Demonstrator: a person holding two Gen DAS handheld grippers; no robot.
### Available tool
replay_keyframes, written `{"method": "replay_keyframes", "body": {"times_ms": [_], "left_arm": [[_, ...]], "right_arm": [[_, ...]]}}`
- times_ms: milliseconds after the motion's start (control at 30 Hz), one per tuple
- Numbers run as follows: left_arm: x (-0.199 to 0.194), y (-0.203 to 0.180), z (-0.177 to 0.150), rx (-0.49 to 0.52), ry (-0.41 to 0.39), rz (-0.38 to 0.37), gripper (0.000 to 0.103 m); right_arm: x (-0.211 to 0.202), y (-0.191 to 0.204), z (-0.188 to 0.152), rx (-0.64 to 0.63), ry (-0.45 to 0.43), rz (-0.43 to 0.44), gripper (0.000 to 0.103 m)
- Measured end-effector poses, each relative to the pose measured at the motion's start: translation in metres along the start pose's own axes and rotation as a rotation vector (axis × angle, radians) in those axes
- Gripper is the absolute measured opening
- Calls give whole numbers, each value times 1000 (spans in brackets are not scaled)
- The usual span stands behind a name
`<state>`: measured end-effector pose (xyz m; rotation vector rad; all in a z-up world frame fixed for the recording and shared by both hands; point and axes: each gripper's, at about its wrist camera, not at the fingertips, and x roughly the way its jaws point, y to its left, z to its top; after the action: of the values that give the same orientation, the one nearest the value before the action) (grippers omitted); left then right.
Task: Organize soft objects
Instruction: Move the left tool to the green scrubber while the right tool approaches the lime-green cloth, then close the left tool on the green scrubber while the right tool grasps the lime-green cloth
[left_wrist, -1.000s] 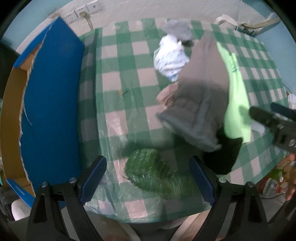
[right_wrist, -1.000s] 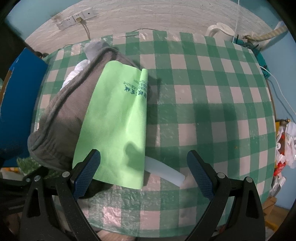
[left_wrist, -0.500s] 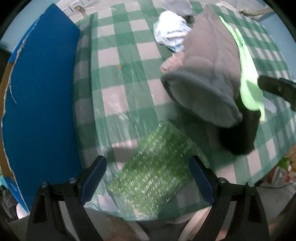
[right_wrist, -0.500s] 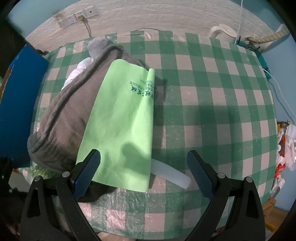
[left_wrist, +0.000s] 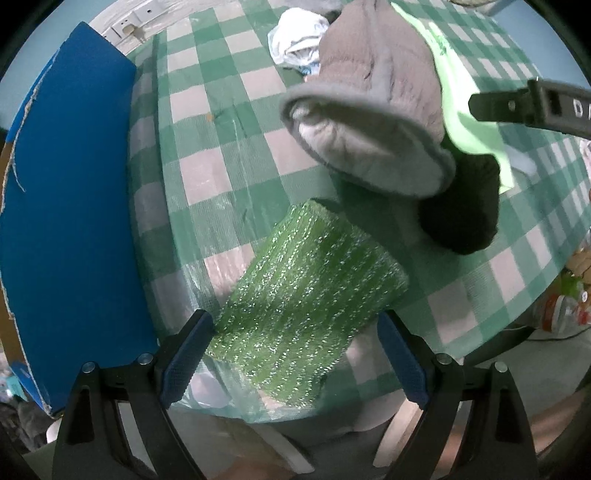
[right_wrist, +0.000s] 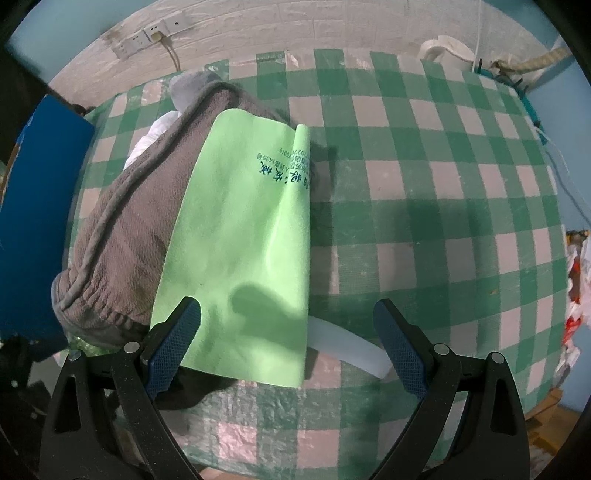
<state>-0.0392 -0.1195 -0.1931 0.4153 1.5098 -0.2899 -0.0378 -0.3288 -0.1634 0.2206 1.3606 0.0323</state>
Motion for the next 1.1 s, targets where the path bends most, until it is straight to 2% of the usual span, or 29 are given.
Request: {"method": "replay_keyframes", "body": {"times_ms": [133,167,233,333,433,567,600,667,800,867,1100], "left_arm": [[7,6,4,-2,-10,11,91],[9,6,4,2,-14,14,87],[22,-1,-8,8,-26,24,86],[20,-2,-8,16,-52,23,79],[17,-3,-10,20,-74,34,64],[13,0,-3,14,-96,42,38],[12,2,-2,6,-101,41,32],[12,9,2,-12,-103,31,25],[14,26,10,-46,-96,6,19],[13,36,12,-52,-99,5,19],[-4,37,11,-64,-118,5,19]], "right_arm": [[9,0,0,20,16,9,95],[12,0,1,22,19,8,95],[15,0,1,24,22,5,94],[20,5,3,21,27,19,89],[27,12,5,8,40,41,78],[33,25,3,-32,57,30,51],[33,28,2,-40,54,21,35],[33,30,2,-37,61,43,13],[25,30,1,-33,41,77,10],[18,30,-1,-26,32,91,9],[-1,31,0,-23,-5,93,9]]}}
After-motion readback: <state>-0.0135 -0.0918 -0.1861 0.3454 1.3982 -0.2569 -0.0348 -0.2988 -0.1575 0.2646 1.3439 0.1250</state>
